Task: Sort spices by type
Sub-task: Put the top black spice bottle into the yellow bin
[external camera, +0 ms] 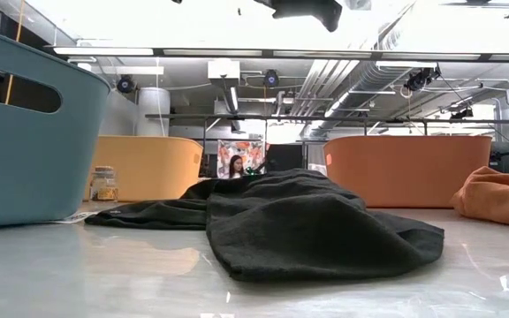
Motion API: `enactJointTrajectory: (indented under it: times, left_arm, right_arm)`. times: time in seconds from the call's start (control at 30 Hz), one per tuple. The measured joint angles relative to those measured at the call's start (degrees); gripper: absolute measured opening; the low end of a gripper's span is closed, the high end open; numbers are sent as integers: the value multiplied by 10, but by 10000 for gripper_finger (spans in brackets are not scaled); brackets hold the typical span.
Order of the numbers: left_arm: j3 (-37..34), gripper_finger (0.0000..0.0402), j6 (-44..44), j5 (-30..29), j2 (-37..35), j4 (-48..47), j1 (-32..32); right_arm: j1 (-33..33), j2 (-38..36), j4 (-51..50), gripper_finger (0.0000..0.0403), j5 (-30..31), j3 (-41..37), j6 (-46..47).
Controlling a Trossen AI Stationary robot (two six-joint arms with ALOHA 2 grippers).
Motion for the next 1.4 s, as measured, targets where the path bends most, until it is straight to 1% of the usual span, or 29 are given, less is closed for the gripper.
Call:
enactJointTrajectory:
  times: [0.1,0.27,0.43,0.5,0.6,0.7,0.77,0.9,0.97,1.1,1.3,1.4]
  left_arm:
    - [0,246,1,-18,2,2,1]
    - [0,246,-1,-19,2,8,1]
    - [0,246,-20,35,10,18,-6]
    - [0,246,-13,38,10,16,-12]
    - [0,246,3,24,12,21,-18]
    - [0,246,4,-3,14,29,-18]
    - [0,246,4,-3,19,45,-13]
    - [0,246,-1,32,27,82,-11]
    - [-1,246,-1,49,30,81,-12]
    - [0,246,-1,50,43,83,-14]
    - [0,246,-1,57,65,116,-14]
    - [0,246,-1,70,71,117,-14]
  right_arm:
    - [7,0,3,199,-7,1,-6]
    - [10,0,13,199,-6,1,-7]
    - [9,0,1,199,7,1,-9]
    - [9,0,1,199,6,1,-10]
    - [9,0,3,199,4,1,-11]
    - [8,0,3,199,9,1,-7]
    - [8,0,3,199,10,1,-6]
    - [9,0,1,199,7,1,-9]
    - [10,0,-4,199,3,1,-9]
    - [9,0,-5,199,-3,1,-8]
    - [9,1,-1,199,-9,1,-7]
    - [8,6,-1,199,-18,1,-8]
